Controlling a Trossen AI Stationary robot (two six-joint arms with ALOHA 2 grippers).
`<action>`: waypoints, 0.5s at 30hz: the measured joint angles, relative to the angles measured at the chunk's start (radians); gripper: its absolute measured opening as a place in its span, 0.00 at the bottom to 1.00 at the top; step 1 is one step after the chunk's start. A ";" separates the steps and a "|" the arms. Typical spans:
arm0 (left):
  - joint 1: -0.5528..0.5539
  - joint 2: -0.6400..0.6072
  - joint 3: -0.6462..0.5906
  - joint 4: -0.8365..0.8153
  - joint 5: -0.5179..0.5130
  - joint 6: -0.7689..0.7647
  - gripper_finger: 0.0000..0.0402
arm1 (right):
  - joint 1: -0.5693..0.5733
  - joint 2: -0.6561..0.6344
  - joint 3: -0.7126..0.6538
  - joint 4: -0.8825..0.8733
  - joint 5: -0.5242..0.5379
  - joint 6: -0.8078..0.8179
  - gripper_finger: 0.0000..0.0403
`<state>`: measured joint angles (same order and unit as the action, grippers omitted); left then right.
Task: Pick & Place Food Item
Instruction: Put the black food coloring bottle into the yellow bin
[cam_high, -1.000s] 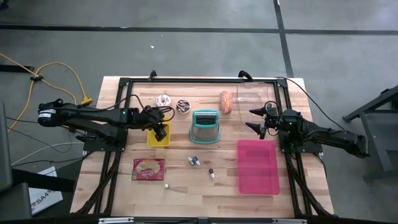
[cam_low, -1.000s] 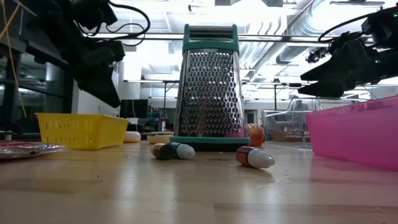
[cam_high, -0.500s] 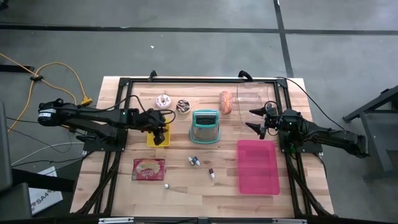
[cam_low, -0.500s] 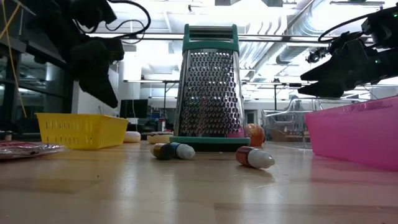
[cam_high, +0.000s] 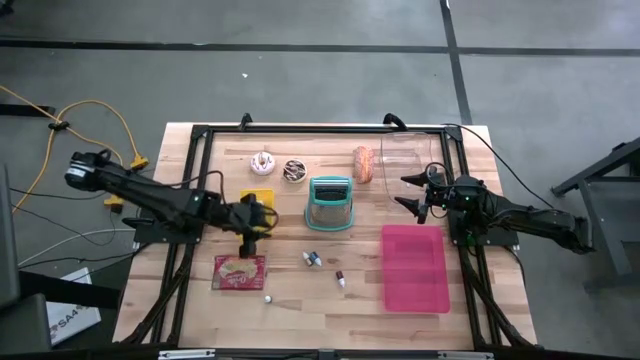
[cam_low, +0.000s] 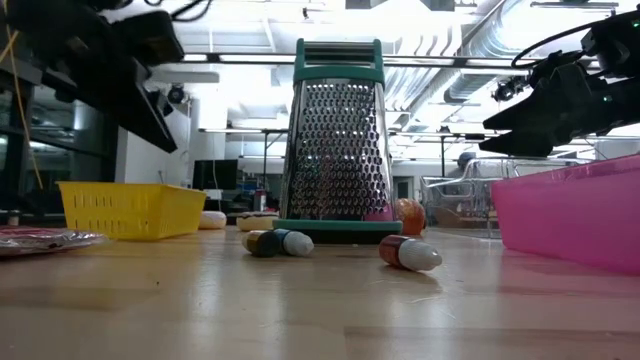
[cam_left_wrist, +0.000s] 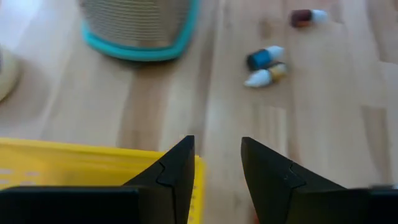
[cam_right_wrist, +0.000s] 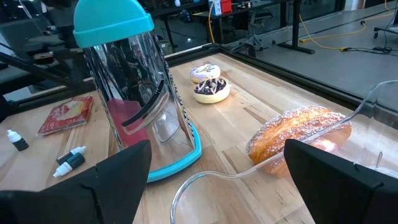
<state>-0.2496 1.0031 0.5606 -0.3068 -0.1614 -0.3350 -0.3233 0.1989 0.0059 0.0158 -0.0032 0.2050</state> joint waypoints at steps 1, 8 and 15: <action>-0.019 0.000 0.000 0.000 -0.001 -0.005 0.32 | 0.000 0.000 0.000 0.000 0.000 0.000 0.89; -0.163 0.000 0.000 0.002 -0.029 -0.030 0.32 | 0.000 0.000 0.000 0.000 0.000 0.000 0.89; -0.302 0.000 0.000 0.009 -0.083 -0.072 0.32 | 0.000 0.000 0.000 0.000 0.000 0.000 0.89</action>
<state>-0.5520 1.0031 0.5606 -0.2974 -0.2439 -0.4071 -0.3233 0.1990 0.0059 0.0159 -0.0032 0.2054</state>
